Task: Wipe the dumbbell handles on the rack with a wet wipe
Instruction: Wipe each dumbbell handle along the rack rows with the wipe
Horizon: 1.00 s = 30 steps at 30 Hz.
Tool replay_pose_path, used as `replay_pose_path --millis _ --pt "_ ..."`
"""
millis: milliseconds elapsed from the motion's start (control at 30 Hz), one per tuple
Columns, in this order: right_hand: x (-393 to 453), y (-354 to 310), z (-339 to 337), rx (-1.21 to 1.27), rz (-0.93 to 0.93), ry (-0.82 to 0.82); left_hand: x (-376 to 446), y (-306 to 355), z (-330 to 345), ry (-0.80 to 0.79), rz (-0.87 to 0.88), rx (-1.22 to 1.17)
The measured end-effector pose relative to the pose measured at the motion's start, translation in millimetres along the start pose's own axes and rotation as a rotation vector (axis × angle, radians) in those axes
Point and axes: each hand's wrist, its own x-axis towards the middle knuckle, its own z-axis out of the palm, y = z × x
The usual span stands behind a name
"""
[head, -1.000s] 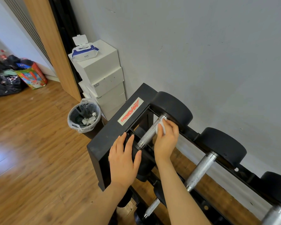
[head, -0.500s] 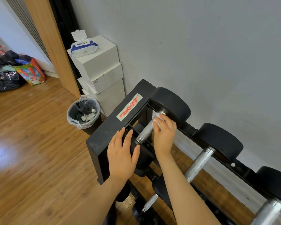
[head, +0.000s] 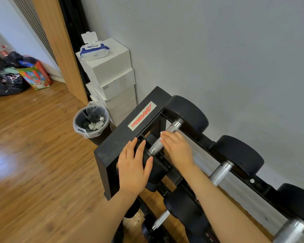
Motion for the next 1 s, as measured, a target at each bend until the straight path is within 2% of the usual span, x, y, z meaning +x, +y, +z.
replay_pose_path --millis 67,167,367,500,633,833,1000 --pt "6.5 7.4 -5.6 -0.032 -0.010 -0.005 -0.1 0.0 -0.1 0.006 0.005 0.002" --pt "15.2 13.5 -9.1 -0.039 0.072 -0.009 -0.3 0.0 0.1 0.007 0.003 0.002" --pt "20.8 13.6 -6.0 -0.029 -0.101 -0.085 -0.8 -0.7 0.6 -0.007 -0.001 -0.003" --pt "21.4 16.7 -8.2 -0.047 -0.001 -0.084 -0.9 0.3 0.0 -0.007 -0.007 0.002" --pt "7.4 4.6 2.9 -0.005 -0.109 -0.129 -0.7 0.3 -0.2 -0.009 -0.012 -0.006" --pt "7.5 7.0 0.6 -0.021 0.001 -0.133 -1.2 -0.3 -0.2 -0.015 -0.016 -0.001" --pt "5.3 8.4 -1.2 -0.028 -0.084 -0.187 -1.7 -0.8 0.2 -0.015 -0.015 -0.005"
